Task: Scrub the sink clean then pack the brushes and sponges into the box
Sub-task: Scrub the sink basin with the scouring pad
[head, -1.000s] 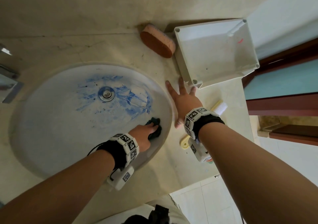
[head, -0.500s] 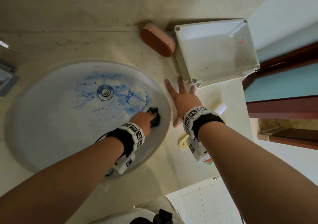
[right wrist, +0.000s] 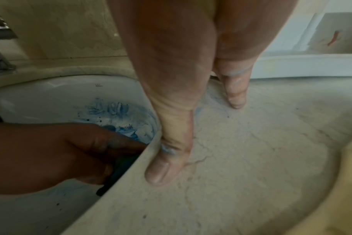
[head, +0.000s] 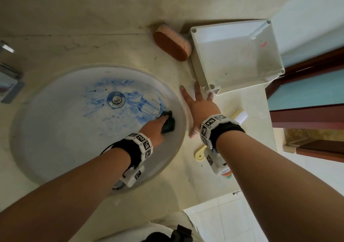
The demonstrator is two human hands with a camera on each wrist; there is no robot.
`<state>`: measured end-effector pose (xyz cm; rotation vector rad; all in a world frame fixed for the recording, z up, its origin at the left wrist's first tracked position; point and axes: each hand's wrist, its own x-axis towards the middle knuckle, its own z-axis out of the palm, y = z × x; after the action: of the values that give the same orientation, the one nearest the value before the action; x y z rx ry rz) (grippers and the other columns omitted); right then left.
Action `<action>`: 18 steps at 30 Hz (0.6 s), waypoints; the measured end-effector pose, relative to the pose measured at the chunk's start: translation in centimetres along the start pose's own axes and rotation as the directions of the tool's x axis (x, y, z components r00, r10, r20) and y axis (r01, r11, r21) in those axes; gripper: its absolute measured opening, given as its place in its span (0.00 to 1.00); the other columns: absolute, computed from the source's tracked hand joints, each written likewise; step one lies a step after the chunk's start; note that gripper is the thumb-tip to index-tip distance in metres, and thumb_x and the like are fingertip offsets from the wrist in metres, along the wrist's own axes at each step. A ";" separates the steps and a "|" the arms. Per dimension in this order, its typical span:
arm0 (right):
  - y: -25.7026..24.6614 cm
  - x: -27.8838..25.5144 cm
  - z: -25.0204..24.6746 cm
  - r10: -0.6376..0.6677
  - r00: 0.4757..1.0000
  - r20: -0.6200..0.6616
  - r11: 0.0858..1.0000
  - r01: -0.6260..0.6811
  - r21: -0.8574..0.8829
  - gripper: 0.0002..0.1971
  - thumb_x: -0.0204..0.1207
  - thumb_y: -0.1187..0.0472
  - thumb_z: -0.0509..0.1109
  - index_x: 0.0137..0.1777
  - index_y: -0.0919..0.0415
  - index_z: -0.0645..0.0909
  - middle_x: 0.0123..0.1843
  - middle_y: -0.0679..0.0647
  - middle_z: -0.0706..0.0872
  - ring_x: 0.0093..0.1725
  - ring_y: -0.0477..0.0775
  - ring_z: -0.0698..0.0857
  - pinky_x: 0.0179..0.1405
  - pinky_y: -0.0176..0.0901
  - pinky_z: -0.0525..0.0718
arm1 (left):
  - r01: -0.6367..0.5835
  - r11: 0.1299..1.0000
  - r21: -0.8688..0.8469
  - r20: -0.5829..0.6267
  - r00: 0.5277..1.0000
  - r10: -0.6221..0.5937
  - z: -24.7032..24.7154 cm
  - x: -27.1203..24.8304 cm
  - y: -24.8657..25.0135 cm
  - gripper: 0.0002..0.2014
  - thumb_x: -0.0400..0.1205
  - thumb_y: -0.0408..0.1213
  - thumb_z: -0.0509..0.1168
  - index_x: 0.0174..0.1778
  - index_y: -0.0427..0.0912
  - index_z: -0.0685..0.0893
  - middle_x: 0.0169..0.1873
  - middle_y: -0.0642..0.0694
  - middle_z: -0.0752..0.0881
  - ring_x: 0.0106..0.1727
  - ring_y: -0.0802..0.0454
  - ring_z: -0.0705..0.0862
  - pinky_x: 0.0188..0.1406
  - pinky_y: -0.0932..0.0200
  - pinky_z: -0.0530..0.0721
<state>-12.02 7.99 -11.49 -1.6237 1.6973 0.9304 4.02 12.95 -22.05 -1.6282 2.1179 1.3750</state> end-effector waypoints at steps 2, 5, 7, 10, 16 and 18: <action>0.0 0.0 0.0 -0.002 1.000 0.001 1.000 0.002 0.003 0.78 0.52 0.59 0.90 0.79 0.34 0.24 0.83 0.52 0.23 0.80 0.80 0.34 0.67 0.75 0.75 | -0.007 0.999 -0.036 -0.021 1.000 0.006 0.7 -0.7 -0.3 0.31 0.82 0.29 0.63 0.82 0.49 0.65 0.72 0.38 0.77 0.70 0.40 0.78 0.73 0.53 0.73; 0.0 -0.1 0.0 -0.003 1.000 -0.003 1.000 0.003 -0.003 0.78 0.52 0.59 0.90 0.79 0.34 0.24 0.83 0.52 0.24 0.81 0.80 0.35 0.67 0.75 0.75 | -0.029 0.994 -0.105 -0.028 0.999 0.026 1.5 -1.0 -0.3 0.25 0.82 0.30 0.64 0.76 0.47 0.76 0.67 0.40 0.82 0.65 0.42 0.81 0.69 0.57 0.76; 0.1 0.0 -0.1 -0.008 1.000 0.003 1.000 0.009 -0.003 0.78 0.52 0.59 0.89 0.79 0.34 0.23 0.83 0.52 0.23 0.81 0.80 0.35 0.67 0.74 0.75 | -0.042 0.990 -0.134 -0.066 0.997 0.034 1.3 -0.7 0.0 0.23 0.80 0.28 0.67 0.73 0.44 0.80 0.66 0.40 0.80 0.65 0.41 0.80 0.70 0.55 0.75; 0.1 -0.1 -0.2 -0.010 1.000 0.012 1.000 0.010 0.001 0.79 0.51 0.59 0.90 0.79 0.33 0.23 0.83 0.52 0.23 0.81 0.79 0.35 0.67 0.73 0.75 | -0.041 0.988 -0.146 -0.125 0.992 0.023 0.3 0.3 0.3 0.23 0.78 0.26 0.67 0.70 0.43 0.82 0.63 0.38 0.81 0.64 0.40 0.81 0.70 0.55 0.75; 0.2 -0.3 -0.3 -0.017 1.000 0.000 1.000 0.017 -0.015 0.77 0.53 0.59 0.89 0.79 0.34 0.24 0.84 0.53 0.24 0.81 0.80 0.36 0.66 0.71 0.77 | 0.023 0.987 -0.162 -0.208 0.976 -0.057 -0.9 1.7 0.3 0.21 0.82 0.30 0.62 0.71 0.48 0.82 0.62 0.37 0.86 0.61 0.39 0.84 0.68 0.53 0.78; 0.2 -0.3 -0.2 -0.017 1.000 0.002 1.000 0.017 -0.010 0.77 0.54 0.59 0.89 0.79 0.34 0.24 0.84 0.52 0.25 0.81 0.80 0.36 0.66 0.71 0.77 | 0.004 0.993 -0.119 -0.148 0.989 -0.022 -0.7 1.3 0.7 0.22 0.83 0.30 0.61 0.74 0.45 0.79 0.67 0.36 0.82 0.65 0.36 0.82 0.68 0.50 0.77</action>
<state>-12.22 7.97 -11.11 -1.6406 1.6782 0.9330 3.16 11.57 -22.01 -1.8408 2.1381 1.4424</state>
